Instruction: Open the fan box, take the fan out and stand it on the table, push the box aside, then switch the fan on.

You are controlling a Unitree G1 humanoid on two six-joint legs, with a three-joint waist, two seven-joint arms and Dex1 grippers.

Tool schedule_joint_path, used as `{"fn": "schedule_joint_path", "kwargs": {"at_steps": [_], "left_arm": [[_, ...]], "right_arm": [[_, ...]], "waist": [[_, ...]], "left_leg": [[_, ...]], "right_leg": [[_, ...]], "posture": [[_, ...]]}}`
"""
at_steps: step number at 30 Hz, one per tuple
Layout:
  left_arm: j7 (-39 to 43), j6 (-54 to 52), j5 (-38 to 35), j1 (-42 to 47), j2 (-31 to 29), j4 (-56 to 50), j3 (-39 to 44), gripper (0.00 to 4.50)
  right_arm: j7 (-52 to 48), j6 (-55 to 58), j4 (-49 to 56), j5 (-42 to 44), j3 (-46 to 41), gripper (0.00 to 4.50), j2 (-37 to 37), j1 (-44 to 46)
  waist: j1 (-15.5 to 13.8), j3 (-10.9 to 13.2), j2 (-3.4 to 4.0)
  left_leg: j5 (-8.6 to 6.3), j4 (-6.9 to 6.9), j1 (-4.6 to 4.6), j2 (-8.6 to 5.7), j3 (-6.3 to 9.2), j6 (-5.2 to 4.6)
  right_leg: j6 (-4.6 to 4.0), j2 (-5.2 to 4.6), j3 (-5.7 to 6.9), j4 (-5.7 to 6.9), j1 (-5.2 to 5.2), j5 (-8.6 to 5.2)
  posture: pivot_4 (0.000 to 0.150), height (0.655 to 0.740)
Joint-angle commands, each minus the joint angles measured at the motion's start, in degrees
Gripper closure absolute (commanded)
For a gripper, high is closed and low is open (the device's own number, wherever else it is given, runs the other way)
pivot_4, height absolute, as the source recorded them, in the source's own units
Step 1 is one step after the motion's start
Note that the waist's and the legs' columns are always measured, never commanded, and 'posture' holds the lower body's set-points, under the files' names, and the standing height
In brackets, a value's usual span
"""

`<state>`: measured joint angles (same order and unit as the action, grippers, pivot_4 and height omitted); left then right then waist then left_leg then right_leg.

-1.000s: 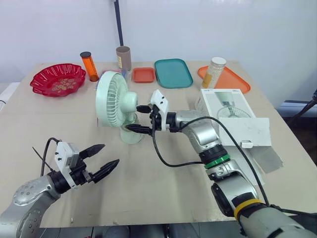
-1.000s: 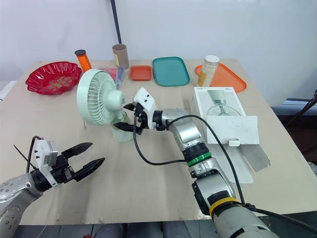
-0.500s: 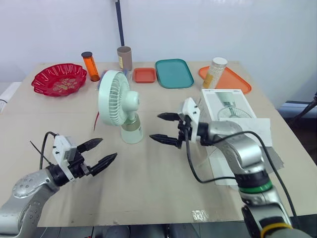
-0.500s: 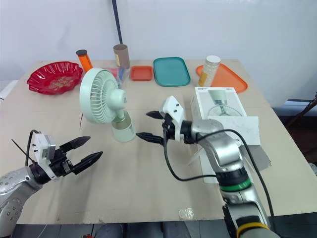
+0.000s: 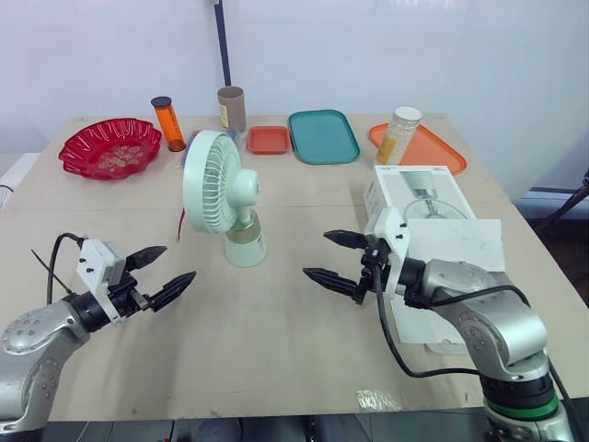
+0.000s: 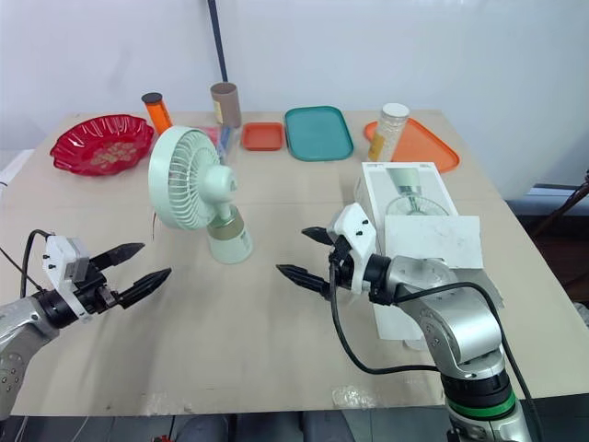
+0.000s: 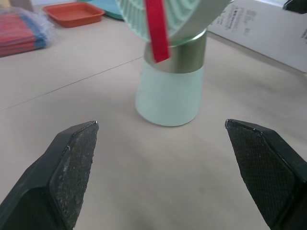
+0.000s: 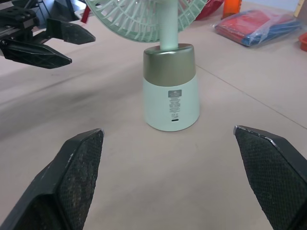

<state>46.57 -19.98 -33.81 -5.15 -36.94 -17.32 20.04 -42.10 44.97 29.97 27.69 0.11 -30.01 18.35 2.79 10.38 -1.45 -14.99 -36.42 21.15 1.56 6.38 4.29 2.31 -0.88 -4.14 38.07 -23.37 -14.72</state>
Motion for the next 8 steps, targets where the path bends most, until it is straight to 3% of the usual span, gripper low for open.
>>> {"fn": "schedule_joint_path", "kwargs": {"at_steps": [1, 8], "left_arm": [[-0.83, 1.55, 0.33, 0.4, 0.11, -0.84, 1.45, 0.0], [-1.22, 1.31, 1.26, 1.76, 0.73, 0.43, -0.51, 0.0]], "right_arm": [[1.3, -2.61, -0.43, -0.73, 0.34, 0.06, 0.24, -0.25], [2.48, -6.39, -4.41, -2.01, 0.71, 0.06, 1.37, 0.93]], "waist": [[-0.02, 0.0, 0.0], [-0.01, 0.0, 0.0]], "left_leg": [[0.0, 0.0, 0.0, 0.0, 0.0, 0.0], [0.0, 0.0, 0.0, 0.0, 0.0, 0.0]], "right_leg": [[0.0, 0.0, 0.0, -0.01, 0.0, 0.0], [-0.01, 0.0, 0.0, -0.01, 0.0, 0.0]], "posture": [[0.15, 0.74], [0.15, 0.74]]}}
